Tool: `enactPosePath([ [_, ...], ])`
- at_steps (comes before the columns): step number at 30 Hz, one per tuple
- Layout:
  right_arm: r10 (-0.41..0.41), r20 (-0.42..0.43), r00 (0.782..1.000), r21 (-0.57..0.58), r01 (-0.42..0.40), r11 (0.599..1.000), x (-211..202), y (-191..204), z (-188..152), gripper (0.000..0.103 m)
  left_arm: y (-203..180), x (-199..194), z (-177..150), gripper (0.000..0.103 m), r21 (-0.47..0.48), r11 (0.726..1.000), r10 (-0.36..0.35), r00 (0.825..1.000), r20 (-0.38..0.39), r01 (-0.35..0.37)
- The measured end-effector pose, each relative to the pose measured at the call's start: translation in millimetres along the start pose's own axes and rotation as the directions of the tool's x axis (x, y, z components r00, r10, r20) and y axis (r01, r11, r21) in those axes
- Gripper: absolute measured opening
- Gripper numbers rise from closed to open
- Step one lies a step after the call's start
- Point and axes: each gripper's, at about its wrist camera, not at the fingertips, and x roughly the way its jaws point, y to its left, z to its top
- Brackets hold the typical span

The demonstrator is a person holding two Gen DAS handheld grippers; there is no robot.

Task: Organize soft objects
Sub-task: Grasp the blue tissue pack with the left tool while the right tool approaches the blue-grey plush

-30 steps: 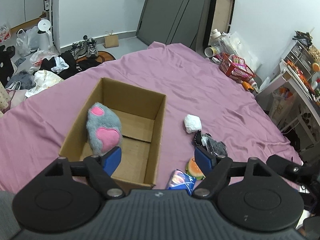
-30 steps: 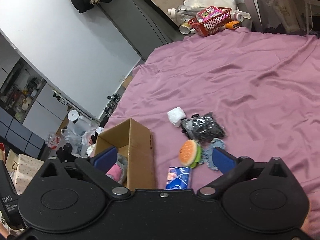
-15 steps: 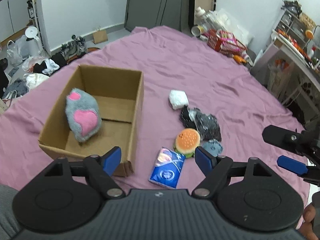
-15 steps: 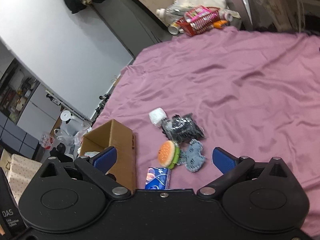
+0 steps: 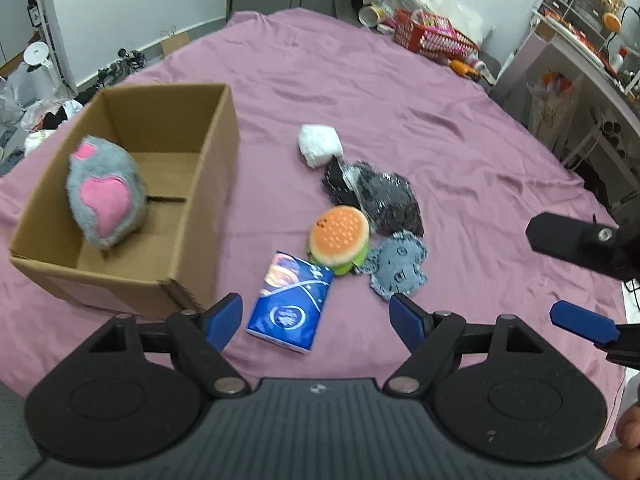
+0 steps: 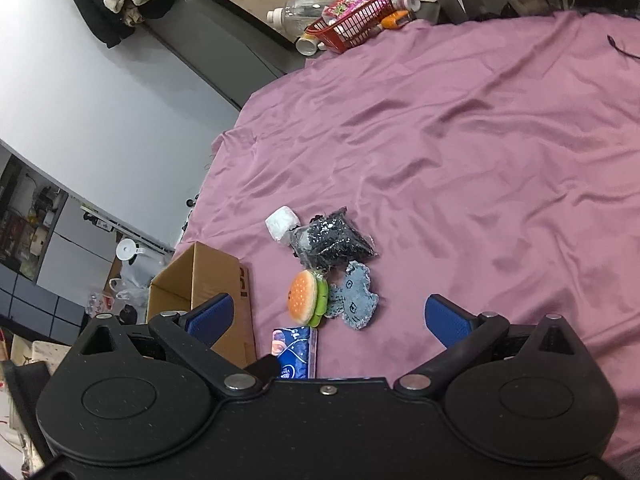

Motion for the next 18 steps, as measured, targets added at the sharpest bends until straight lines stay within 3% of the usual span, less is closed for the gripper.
enactPosePath([
  [11,-0.008,-0.03,1.0,0.058,0.01,0.998,16.1,-18.8,3.1,0.103,-4.2,31.1,-4.8,0.079,0.015,0.999,0.033,0.999,-0.038,-0.033],
  [18,0.01,-0.061,0.998,0.116,-0.003,0.993,33.4,-29.2,6.8,0.088,-3.7,44.2,-6.7,0.079,0.021,0.998,0.057,0.998,-0.035,-0.056],
])
